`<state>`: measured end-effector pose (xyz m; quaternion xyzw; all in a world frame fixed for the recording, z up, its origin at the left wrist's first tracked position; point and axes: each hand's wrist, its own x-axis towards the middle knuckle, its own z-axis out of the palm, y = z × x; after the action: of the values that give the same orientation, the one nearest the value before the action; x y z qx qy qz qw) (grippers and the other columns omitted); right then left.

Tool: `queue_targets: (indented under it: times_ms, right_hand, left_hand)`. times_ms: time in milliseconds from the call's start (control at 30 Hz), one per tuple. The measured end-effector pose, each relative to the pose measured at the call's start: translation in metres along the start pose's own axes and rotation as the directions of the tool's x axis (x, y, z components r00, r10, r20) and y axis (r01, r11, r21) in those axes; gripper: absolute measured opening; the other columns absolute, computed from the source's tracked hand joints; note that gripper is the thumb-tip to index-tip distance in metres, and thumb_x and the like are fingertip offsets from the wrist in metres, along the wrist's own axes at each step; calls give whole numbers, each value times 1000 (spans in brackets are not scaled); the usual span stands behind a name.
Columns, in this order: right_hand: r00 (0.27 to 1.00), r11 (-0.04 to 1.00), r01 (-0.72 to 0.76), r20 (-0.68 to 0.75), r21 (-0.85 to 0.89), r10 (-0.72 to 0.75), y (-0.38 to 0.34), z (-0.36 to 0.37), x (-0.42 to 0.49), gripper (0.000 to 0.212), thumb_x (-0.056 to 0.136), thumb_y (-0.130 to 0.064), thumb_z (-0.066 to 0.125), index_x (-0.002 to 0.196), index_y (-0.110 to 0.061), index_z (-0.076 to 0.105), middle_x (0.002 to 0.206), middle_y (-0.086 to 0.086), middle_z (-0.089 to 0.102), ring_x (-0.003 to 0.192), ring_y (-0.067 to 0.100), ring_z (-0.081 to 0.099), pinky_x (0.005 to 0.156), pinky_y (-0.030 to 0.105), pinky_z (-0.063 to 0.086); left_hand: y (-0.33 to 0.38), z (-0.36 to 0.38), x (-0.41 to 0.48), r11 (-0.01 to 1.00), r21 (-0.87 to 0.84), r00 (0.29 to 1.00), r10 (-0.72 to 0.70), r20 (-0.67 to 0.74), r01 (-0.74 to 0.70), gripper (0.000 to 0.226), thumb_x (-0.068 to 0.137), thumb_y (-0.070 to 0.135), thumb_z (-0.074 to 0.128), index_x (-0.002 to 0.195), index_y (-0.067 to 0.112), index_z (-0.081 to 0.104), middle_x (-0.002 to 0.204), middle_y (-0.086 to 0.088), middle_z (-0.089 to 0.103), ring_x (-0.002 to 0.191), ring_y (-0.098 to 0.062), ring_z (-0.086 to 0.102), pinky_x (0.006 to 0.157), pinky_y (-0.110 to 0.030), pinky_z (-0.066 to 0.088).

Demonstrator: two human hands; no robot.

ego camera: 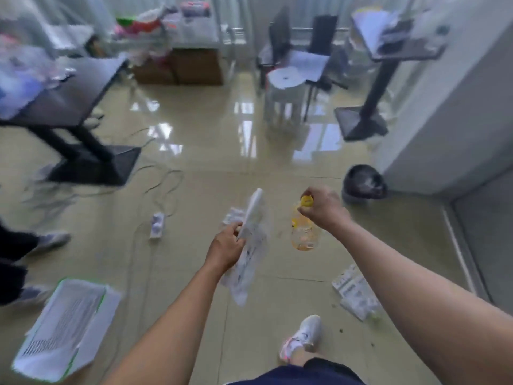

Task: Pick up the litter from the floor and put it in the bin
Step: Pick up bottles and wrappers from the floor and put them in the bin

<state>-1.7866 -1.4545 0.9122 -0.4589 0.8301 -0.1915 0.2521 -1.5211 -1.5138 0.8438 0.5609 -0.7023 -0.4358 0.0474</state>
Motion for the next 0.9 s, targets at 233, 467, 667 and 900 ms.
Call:
queue_targets:
  times_ms: [233, 467, 667, 900]
  right_hand:
    - [958, 966, -254, -127, 44, 257, 163, -122, 21, 28, 85, -25, 77, 110, -14, 71, 114, 10, 60, 106, 27, 60, 90, 36, 50]
    - [900, 918, -373, -190, 134, 393, 243, -181, 57, 21, 85, -25, 76, 104, -16, 70, 110, 8, 58, 95, 24, 58, 80, 39, 54]
    - [880, 896, -415, -180, 159, 439, 277, -194, 132, 20, 86, -28, 76, 103, -18, 70, 108, 7, 58, 98, 24, 58, 82, 41, 54]
    - [841, 893, -402, -303, 202, 447, 300, -222, 257, 18, 86, -24, 77, 100, -17, 68, 102, 5, 58, 90, 22, 60, 61, 27, 44]
  left_hand:
    - [160, 114, 85, 991, 41, 977, 118, 176, -127, 40, 97, 23, 56, 136, 28, 61, 121, 0, 70, 103, -25, 70, 89, -46, 60]
    - [259, 169, 164, 964, -266, 983, 44, 181, 6, 39, 94, 4, 59, 131, 13, 67, 119, -10, 74, 105, -28, 73, 96, -49, 58]
    - [311, 213, 243, 957, -259, 979, -85, 183, 131, 37, 89, -4, 52, 114, 7, 76, 99, -7, 78, 92, -24, 75, 89, -41, 62]
    - [362, 246, 360, 979, 197, 991, 30, 130, -56, 28, 85, 15, 60, 100, 27, 81, 101, -1, 79, 94, -26, 72, 74, -28, 52]
